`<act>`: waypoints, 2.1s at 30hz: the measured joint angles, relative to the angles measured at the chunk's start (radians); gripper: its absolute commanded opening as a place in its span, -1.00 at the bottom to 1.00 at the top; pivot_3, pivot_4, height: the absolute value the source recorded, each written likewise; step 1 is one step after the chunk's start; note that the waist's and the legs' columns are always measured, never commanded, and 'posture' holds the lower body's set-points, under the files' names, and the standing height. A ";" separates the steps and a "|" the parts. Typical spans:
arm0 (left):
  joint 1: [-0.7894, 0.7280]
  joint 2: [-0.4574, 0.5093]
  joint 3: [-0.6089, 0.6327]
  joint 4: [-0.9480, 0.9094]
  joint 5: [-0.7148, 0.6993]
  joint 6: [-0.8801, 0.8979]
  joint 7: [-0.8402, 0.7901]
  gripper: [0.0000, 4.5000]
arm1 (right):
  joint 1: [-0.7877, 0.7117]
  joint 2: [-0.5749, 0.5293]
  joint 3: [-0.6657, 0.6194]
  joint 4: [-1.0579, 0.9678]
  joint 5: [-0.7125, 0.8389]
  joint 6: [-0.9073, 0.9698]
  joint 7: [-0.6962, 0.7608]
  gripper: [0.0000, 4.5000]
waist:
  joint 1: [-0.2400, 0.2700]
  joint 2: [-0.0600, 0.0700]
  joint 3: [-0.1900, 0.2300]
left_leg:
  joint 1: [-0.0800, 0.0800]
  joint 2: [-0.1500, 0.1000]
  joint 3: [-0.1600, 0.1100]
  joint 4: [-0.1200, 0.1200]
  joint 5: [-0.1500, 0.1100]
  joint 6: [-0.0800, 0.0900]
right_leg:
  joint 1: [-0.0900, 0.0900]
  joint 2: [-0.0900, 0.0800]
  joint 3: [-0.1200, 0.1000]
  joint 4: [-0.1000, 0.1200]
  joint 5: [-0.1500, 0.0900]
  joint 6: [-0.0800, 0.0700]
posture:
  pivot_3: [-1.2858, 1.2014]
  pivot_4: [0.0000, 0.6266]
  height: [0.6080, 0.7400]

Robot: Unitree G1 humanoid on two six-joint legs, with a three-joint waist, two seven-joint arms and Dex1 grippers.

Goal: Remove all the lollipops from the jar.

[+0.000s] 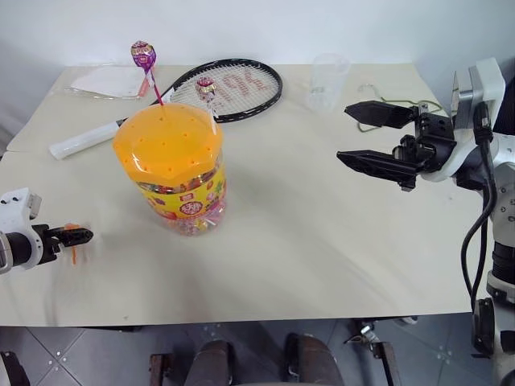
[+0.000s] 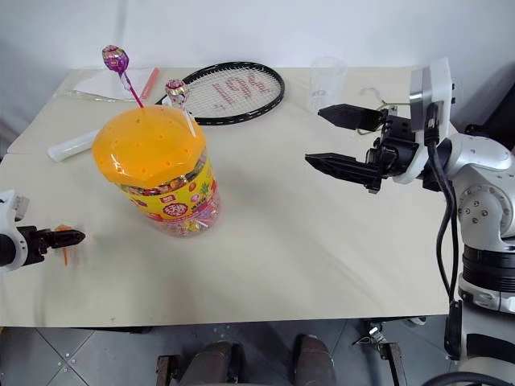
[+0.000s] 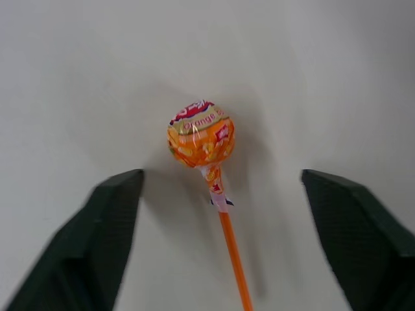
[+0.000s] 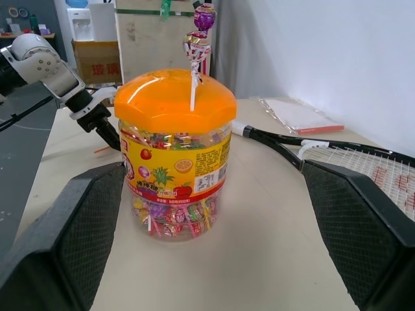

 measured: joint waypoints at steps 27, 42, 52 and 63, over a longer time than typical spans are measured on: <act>-0.024 0.174 0.239 -0.078 -0.223 -0.547 -0.633 1.00 | -0.098 0.030 0.066 -0.078 -0.004 0.049 -0.044 1.00 | -0.005 0.000 0.002 | -0.001 0.001 0.003 0.000 0.000 -0.001 | -0.003 0.000 0.001 0.001 0.000 0.000 | 0.03 -0.52 1.00; -0.028 0.096 0.234 0.046 -0.335 -0.797 -0.915 1.00 | -0.287 0.319 0.292 0.142 -0.186 0.015 -0.137 1.00 | -0.025 0.000 0.001 | -0.001 0.001 0.003 0.003 0.000 0.000 | -0.003 0.001 0.001 0.004 0.000 0.000 | 0.03 -0.52 1.00; 0.105 0.076 0.300 -0.036 -0.378 -0.811 -0.908 1.00 | -0.444 0.492 0.290 0.409 -0.233 -0.063 -0.103 1.00 | -0.038 0.000 0.002 | -0.002 0.002 0.001 0.002 0.000 0.000 | -0.003 0.001 0.000 0.004 0.000 0.000 | 0.03 -0.52 1.00; 0.168 0.046 0.335 -0.068 -0.408 -0.820 -0.870 1.00 | -0.557 0.594 0.290 0.594 -0.301 -0.138 -0.036 1.00 | -0.052 0.000 0.001 | -0.002 0.002 0.000 0.002 0.000 0.000 | -0.003 0.001 0.001 0.005 0.000 0.000 | 0.03 -0.52 1.00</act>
